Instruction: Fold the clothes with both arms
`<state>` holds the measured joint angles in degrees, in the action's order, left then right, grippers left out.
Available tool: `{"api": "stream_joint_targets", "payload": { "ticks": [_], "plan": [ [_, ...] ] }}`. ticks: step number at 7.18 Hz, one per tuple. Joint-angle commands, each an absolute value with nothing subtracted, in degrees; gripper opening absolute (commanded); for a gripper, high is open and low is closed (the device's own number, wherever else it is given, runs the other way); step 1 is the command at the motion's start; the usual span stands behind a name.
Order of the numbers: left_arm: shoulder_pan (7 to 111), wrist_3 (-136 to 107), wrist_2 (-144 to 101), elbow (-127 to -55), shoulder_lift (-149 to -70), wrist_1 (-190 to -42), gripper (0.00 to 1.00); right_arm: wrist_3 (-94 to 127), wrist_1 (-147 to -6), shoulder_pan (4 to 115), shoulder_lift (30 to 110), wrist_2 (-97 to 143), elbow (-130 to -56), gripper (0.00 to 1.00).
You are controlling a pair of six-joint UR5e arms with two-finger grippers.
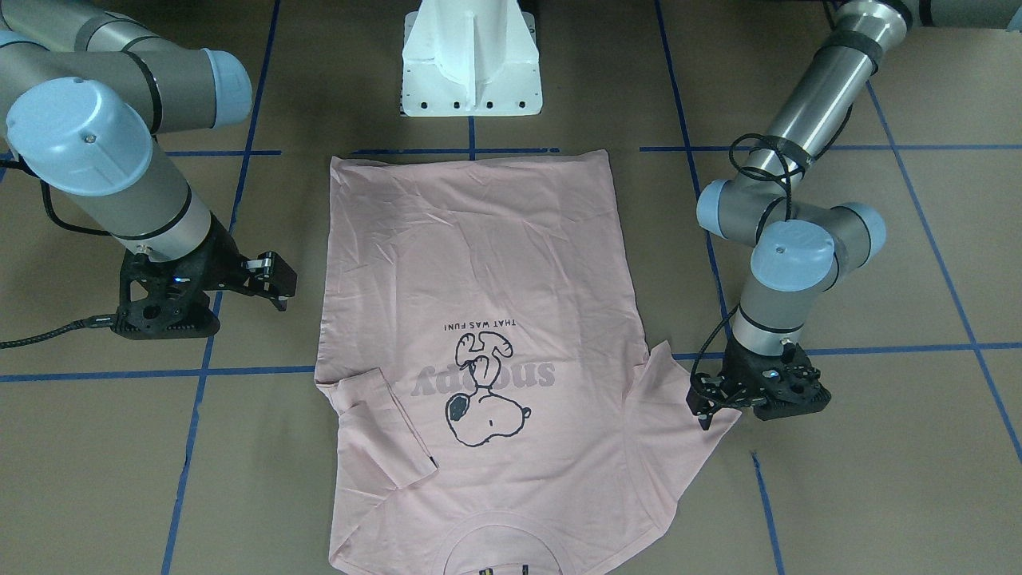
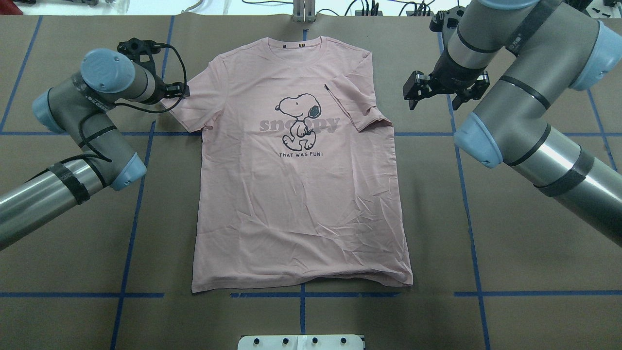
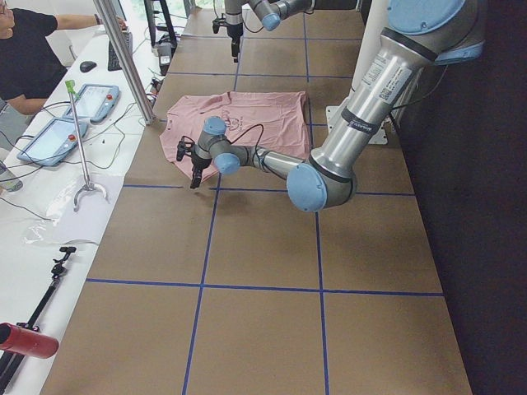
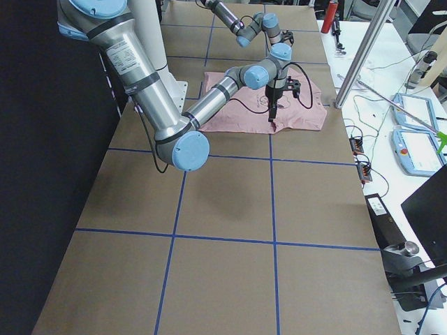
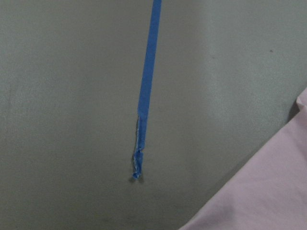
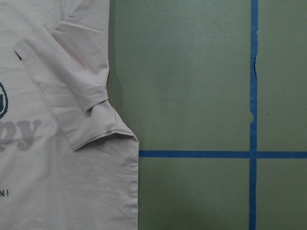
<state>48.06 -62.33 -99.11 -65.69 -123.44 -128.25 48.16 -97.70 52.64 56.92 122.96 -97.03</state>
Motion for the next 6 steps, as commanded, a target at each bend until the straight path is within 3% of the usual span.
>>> {"api": "stream_joint_targets", "payload": {
  "ticks": [1, 4, 6],
  "plan": [
    [48.0, -62.5, -99.1, -65.8, -123.3, -128.3, 0.82, 48.3, -97.6, 52.6, 56.9, 123.0, -97.0, 1.00],
    [48.0, -62.5, -99.1, -65.9, -123.6, -128.2, 0.06, 48.3, -97.6, 52.6, 57.0, 123.0, -97.0, 1.00],
    [48.0, -62.4, -99.3, -66.1, -123.7, -128.0, 0.00, 48.3, -97.6, 52.6, 57.0, 123.0, -96.9, 1.00]
  ]
}}
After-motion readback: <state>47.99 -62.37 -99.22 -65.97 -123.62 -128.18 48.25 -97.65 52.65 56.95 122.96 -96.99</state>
